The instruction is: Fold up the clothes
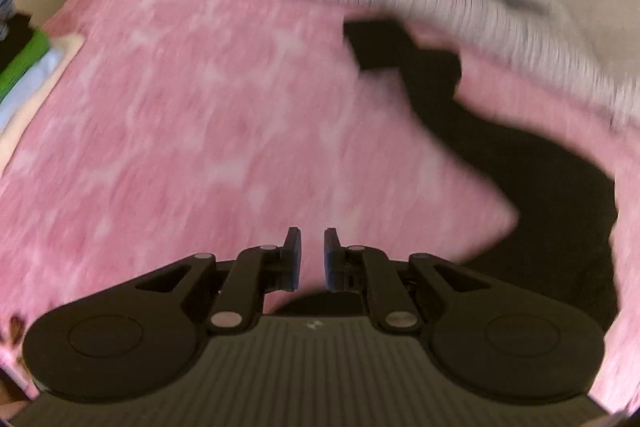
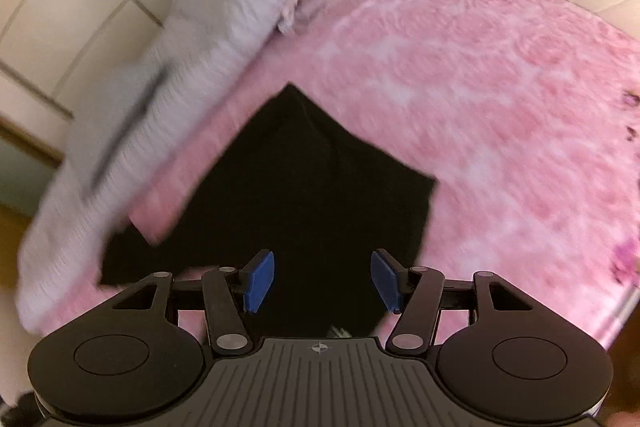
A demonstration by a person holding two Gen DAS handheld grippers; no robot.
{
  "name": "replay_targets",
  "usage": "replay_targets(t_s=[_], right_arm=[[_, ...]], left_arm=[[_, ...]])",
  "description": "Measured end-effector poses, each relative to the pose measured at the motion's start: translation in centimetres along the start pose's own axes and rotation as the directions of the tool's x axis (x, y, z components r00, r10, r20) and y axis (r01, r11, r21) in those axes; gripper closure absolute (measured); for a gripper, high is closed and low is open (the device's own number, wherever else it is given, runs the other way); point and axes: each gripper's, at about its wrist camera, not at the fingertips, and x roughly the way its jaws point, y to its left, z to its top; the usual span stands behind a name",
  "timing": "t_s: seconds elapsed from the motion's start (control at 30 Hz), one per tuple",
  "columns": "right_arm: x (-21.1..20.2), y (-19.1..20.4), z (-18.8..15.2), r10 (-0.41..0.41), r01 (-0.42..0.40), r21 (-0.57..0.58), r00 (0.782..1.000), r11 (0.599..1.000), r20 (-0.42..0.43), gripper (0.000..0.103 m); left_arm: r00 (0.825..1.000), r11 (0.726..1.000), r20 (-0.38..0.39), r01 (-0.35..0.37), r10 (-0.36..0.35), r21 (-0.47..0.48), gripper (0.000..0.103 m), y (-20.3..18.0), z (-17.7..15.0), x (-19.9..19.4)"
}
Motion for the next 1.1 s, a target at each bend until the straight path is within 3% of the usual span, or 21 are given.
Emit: replay_targets(t_s=[0.13,0.3,0.4,0.57,0.9,1.1], right_arm=[[-0.4,-0.2,-4.2,-0.008,0.005,-0.084,0.999,0.996,-0.032,0.045],[-1.2,0.7,-5.9,0.030,-0.042,-0.185,0.997,0.982,-0.066,0.045],[-1.8,1.0,-6.5,0.008,-0.032,-0.289,0.996,0.957,-0.084,0.045],[-3.7,-0.5,-7.8,0.001,-0.044,-0.414,0.995,0.909,-0.104,0.045],[-7.8,-4.7,-8.9,-0.011,-0.052,-0.515,0.993,0.856,-0.117,0.045],[-9.1,-5.4,-9.5,0.012,-0.080,-0.538,0.992,0.839,-0.129,0.045]], left_arm=[[0.999,0.999,-0.012,-0.036,0.037,0.021,0.095,0.1,-4.8,-2.6],[0.991,0.994,0.088,-0.105,0.104,0.002,0.095,-0.7,-8.5,-8.2],[0.978,0.986,0.130,-0.164,0.161,0.014,0.091,-2.1,-10.3,-11.0],[0.967,0.980,0.165,-0.200,0.196,0.006,0.086,-4.6,-14.9,-15.7],[0.947,0.969,0.207,-0.240,0.246,-0.057,0.082,-7.2,-22.9,-21.7],[0.943,0.968,0.219,-0.238,0.250,-0.078,0.082,-7.9,-25.5,-23.8]])
